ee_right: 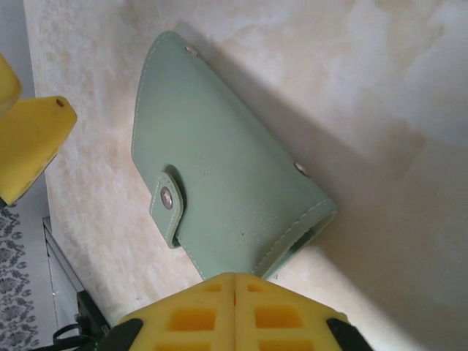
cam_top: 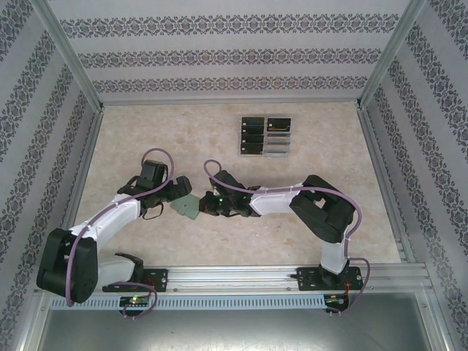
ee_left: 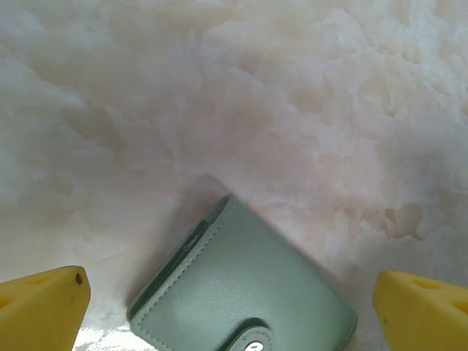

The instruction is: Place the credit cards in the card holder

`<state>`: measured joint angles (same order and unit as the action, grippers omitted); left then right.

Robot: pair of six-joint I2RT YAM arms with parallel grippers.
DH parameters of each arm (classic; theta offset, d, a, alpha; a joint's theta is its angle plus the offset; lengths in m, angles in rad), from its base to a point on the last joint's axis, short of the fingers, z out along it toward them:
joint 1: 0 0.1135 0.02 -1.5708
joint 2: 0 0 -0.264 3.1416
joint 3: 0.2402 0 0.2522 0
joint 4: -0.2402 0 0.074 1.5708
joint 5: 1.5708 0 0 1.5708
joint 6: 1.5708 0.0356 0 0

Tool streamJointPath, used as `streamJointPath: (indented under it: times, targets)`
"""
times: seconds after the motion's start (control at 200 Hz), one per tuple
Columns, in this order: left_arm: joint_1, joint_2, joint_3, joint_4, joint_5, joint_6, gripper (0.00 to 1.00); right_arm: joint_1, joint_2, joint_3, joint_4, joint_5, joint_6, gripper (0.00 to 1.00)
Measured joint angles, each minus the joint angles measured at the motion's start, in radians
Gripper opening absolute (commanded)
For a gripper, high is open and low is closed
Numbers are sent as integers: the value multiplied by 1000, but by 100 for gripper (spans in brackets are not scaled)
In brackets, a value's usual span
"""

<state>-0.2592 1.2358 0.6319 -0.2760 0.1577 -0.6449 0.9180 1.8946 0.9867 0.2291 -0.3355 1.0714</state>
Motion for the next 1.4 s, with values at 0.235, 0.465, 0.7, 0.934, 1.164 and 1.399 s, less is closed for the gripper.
streamJointPath:
  times: [0.235,0.465,0.7,0.934,1.164,1.399]
  targets:
    - [-37,45,18,20,0,0,100,-59,-3,-19,-5,-19,-32,0]
    - [-88,72,27,48,-1,-16,100,-142,-91,-85,-77,-33,-111,0]
    - [-110,89,28,60,-32,-18,100,-170,-217,-145,-125,-32,-156,32]
    - [-113,89,27,60,-65,-18,100,-153,-288,-208,-133,-28,-155,41]
    - [-113,89,2,71,-64,-18,100,-102,-348,-257,-134,-13,-134,43]
    - [-146,90,-15,75,-56,-20,100,-97,-425,-304,-136,13,-124,46]
